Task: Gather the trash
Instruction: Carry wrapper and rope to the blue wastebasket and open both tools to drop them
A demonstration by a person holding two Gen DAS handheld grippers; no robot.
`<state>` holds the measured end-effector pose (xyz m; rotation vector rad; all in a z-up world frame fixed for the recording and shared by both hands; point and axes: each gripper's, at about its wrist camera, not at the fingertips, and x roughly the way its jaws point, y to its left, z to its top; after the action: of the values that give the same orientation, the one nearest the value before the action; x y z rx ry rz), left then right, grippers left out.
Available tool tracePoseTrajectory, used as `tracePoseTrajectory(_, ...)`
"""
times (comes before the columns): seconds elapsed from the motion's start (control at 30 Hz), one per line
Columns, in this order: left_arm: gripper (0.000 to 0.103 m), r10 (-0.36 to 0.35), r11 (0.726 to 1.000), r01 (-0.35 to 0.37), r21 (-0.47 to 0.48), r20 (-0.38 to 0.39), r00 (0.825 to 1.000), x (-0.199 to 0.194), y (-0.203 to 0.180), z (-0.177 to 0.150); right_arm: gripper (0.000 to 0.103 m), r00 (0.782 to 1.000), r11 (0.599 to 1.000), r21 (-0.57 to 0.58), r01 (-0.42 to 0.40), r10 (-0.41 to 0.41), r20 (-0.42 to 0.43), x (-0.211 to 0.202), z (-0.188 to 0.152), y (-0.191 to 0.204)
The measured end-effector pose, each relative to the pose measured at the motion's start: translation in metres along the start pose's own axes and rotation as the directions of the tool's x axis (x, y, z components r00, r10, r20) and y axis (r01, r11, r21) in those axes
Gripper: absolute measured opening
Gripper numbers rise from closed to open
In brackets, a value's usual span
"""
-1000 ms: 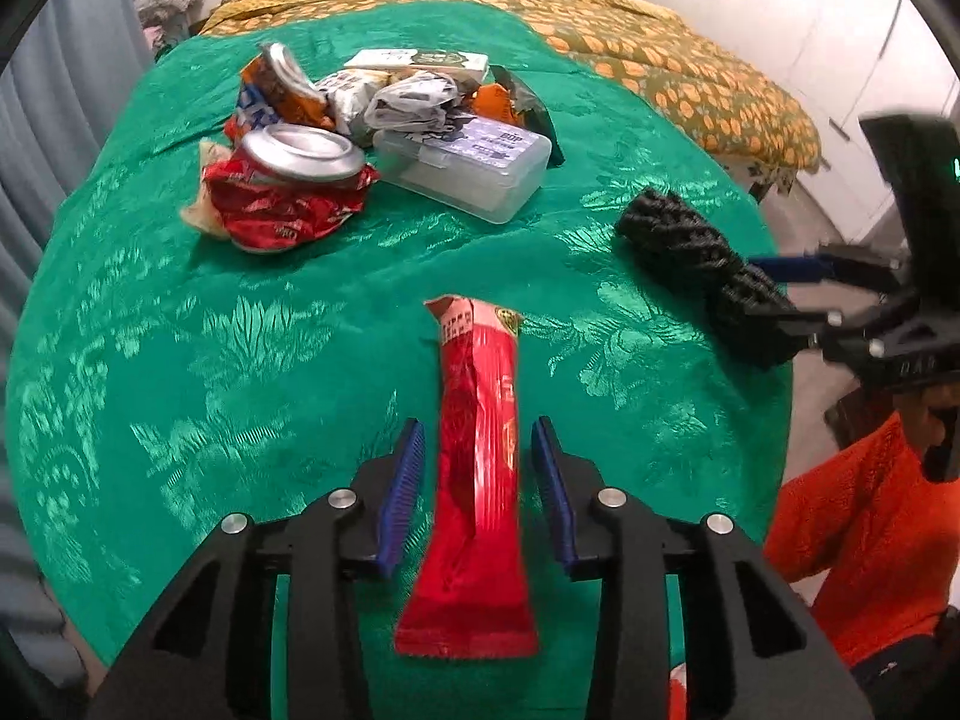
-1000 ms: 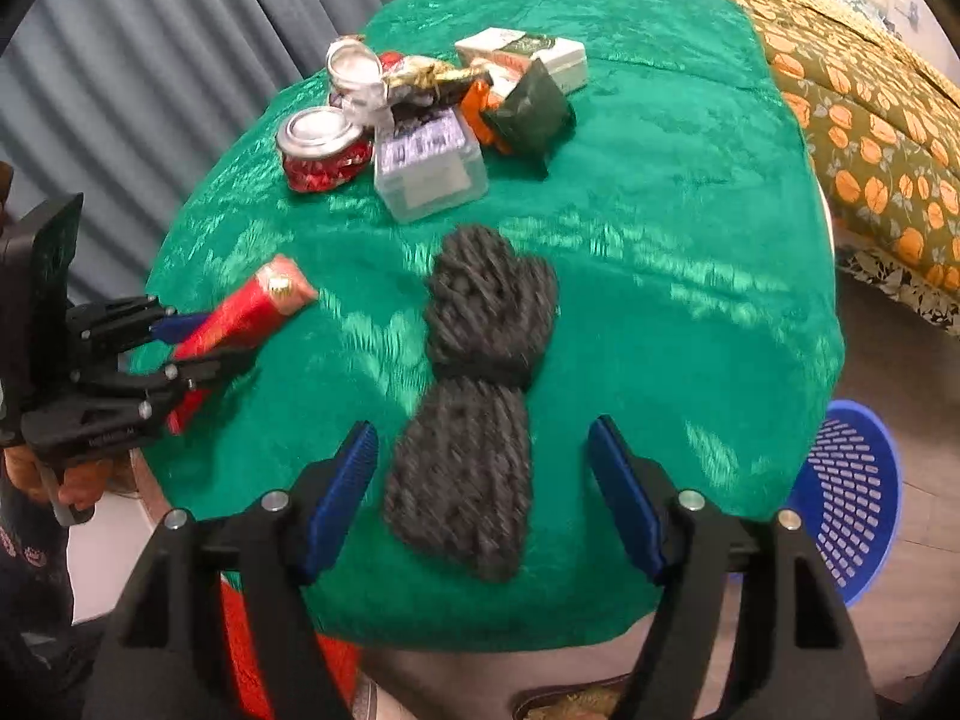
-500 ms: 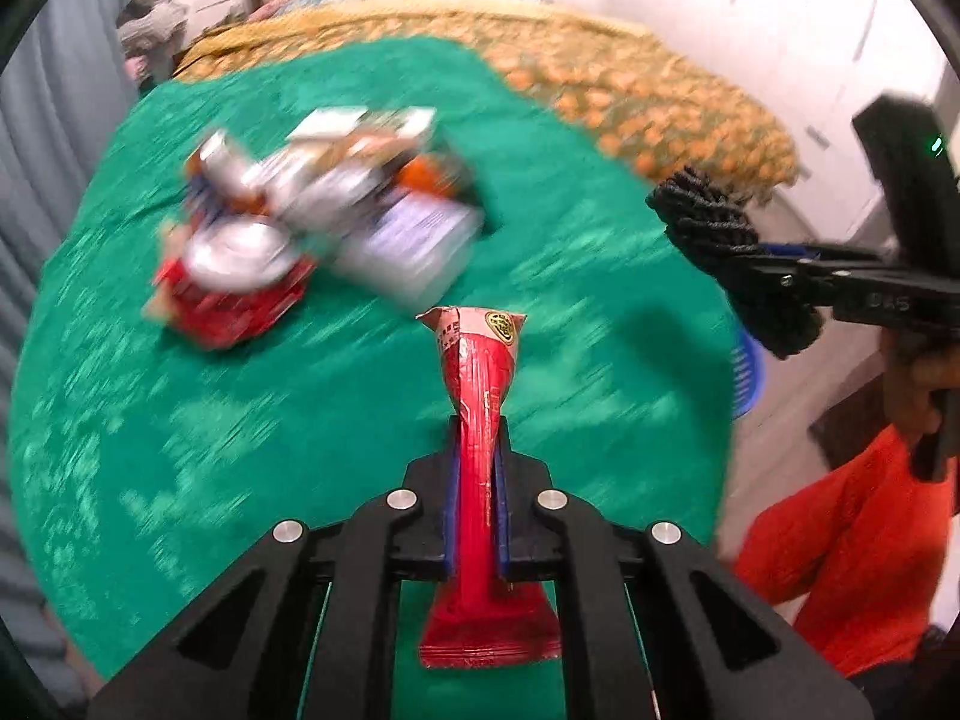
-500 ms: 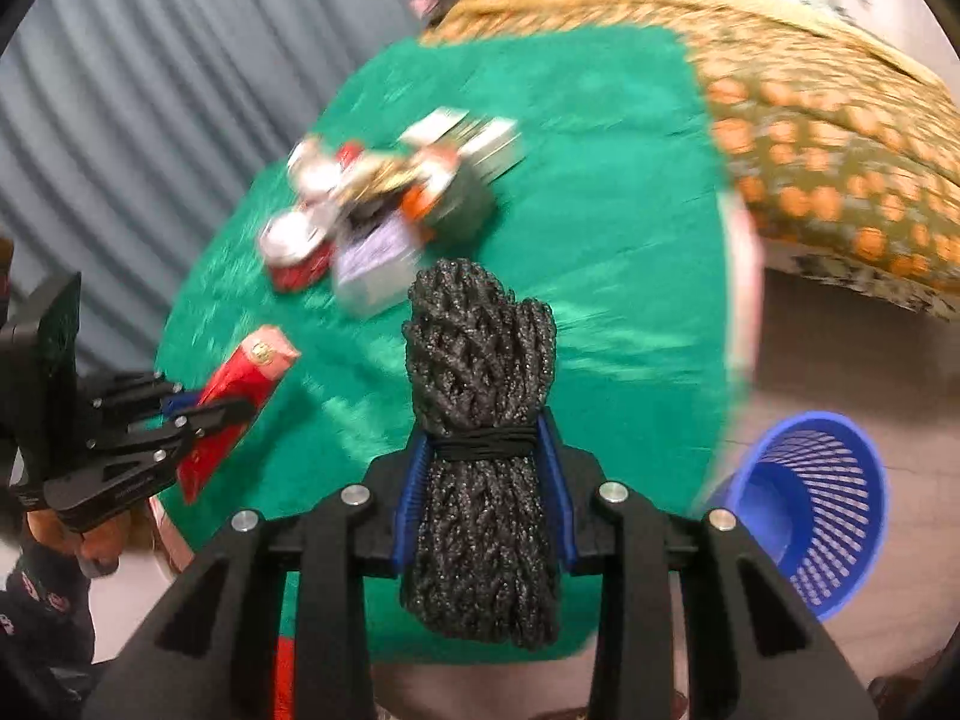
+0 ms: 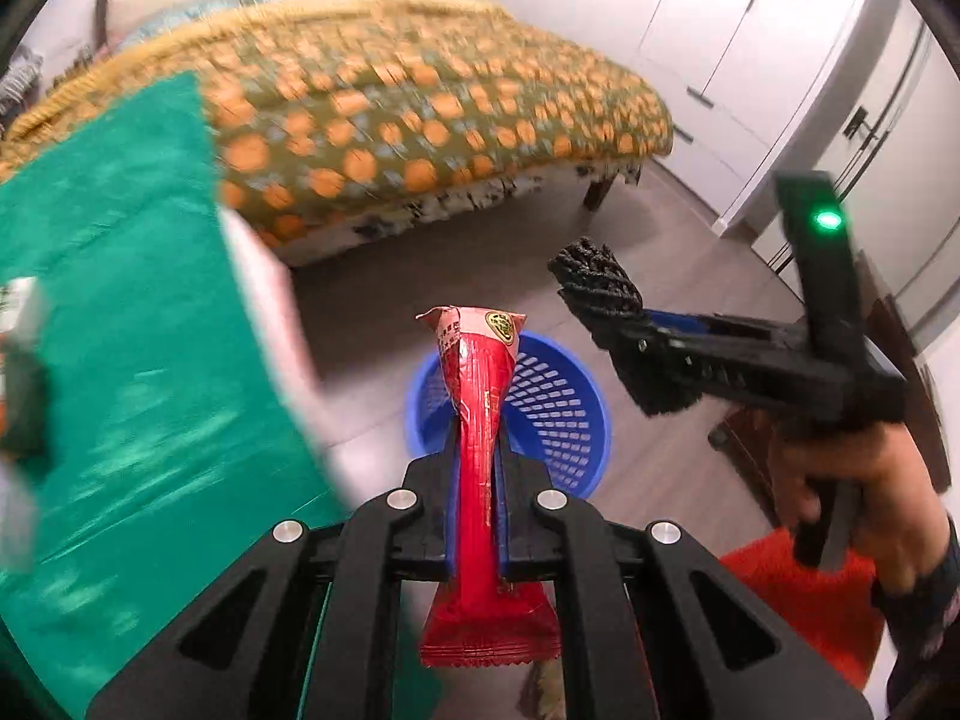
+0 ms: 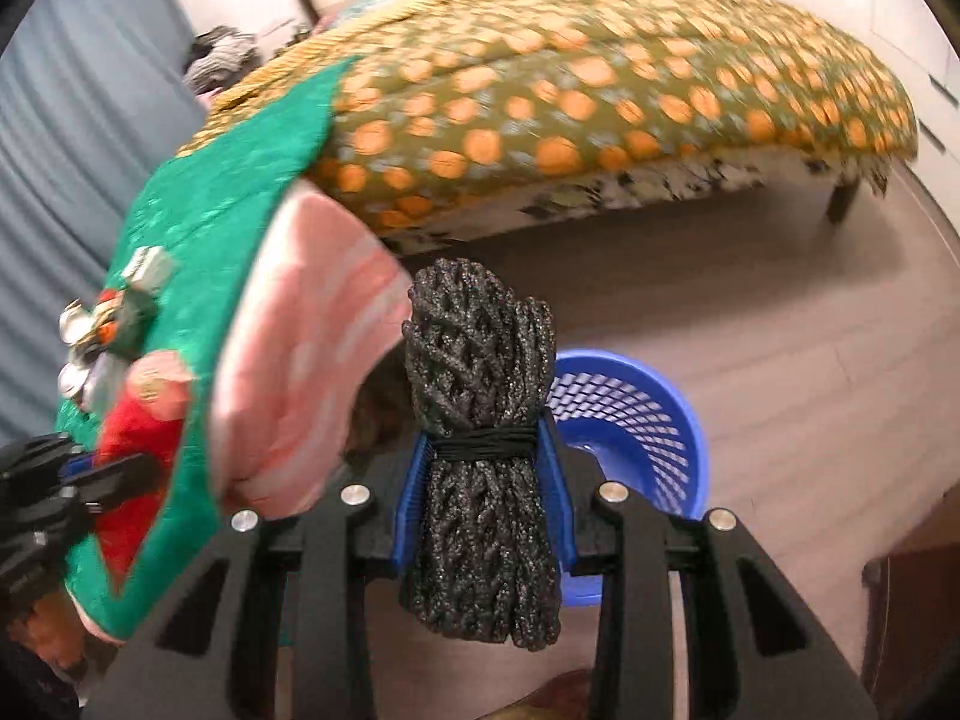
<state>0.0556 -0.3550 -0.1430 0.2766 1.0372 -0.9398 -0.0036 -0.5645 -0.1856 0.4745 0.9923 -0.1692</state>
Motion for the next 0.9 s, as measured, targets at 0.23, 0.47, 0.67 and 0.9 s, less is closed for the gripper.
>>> tracePoseTrajectory(0.23, 0.008, -0.031, 1.0, 0.031, -0.001, -0.08, 0.996, 0.116, -0.032, 0.022, 0.034, 1.0, 0.994, 0.105, 0.004, -0.003, -0.01, 0.034, 0.003, -0.054)
tracePoseTrajectory(0.47, 0.054, -0.04, 0.999, 0.041, 0.015, -0.07, 0.997, 0.167, -0.036, 0.029, 0.068, 0.999, 0.975, 0.219, -0.029, 0.037, -0.033, 0.066, 0.001, -0.093)
tracePoseTrajectory(0.67, 0.073, -0.027, 0.999, 0.027, 0.035, 0.002, 1.0, 0.157, -0.034, 0.028, 0.068, 0.999, 0.964, 0.264, -0.026, 0.019, 0.028, 0.047, 0.004, -0.108)
tracePoseTrajectory(0.9, 0.098, -0.042, 0.997, 0.027, 0.069, 0.22, 0.975, 0.071, -0.047, 0.014, 0.078, 0.984, 0.979, 0.204, 0.018, -0.053, 0.168, -0.006, 0.007, -0.086)
